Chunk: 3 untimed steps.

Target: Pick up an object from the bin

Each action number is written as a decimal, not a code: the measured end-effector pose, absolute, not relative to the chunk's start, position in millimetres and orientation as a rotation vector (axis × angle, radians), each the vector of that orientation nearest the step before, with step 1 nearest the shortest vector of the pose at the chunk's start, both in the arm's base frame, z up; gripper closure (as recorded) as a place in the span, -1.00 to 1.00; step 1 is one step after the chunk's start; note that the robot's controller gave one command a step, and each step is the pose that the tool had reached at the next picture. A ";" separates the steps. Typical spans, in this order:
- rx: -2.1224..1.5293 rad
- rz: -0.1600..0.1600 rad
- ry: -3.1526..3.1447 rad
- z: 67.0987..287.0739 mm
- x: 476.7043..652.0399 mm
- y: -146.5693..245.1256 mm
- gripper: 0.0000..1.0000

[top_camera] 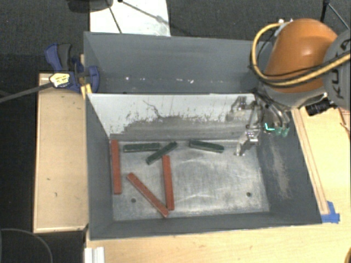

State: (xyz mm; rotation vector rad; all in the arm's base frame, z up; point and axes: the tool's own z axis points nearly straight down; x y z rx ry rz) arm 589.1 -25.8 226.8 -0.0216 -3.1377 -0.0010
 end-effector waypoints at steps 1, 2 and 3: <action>-0.021 0.000 -3.145 231.1 590.6 -25.8 -1.00; -0.081 0.000 -3.145 216.2 587.5 25.5 -1.00; -0.234 -0.010 -3.138 175.3 591.6 36.6 -1.00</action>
Offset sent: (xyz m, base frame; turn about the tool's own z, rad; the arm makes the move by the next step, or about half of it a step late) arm -0.0064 0.1151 -0.0290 0.0822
